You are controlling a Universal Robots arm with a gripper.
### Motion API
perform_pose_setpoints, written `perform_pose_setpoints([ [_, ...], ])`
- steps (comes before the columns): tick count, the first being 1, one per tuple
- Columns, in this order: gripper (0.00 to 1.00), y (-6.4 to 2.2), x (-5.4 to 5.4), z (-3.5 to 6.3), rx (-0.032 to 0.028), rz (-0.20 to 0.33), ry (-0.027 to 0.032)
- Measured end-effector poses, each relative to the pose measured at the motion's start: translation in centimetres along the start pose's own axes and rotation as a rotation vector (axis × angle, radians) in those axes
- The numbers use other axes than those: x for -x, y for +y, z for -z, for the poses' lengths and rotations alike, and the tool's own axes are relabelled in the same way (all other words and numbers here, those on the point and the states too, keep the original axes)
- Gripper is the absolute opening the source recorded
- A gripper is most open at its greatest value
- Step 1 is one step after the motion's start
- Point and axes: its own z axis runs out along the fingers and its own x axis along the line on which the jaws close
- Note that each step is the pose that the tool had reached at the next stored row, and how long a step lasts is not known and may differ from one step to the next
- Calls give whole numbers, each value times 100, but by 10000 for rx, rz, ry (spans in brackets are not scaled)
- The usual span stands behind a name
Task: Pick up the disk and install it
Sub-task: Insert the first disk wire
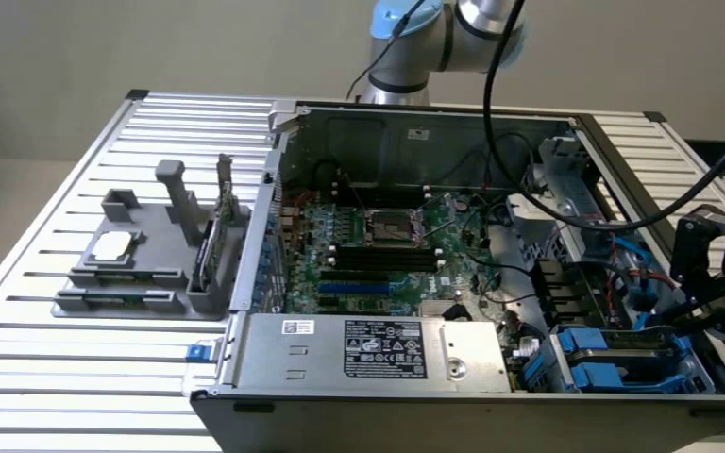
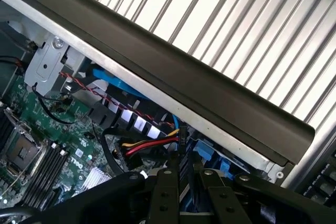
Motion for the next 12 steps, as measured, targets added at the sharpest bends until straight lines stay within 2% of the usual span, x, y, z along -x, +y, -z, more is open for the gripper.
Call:
perform_pose_setpoints([
  [4, 22, -13, -2, -12, 180, 45, -75],
  [12, 22, -76, -27, -28, 418, 106, -176],
])
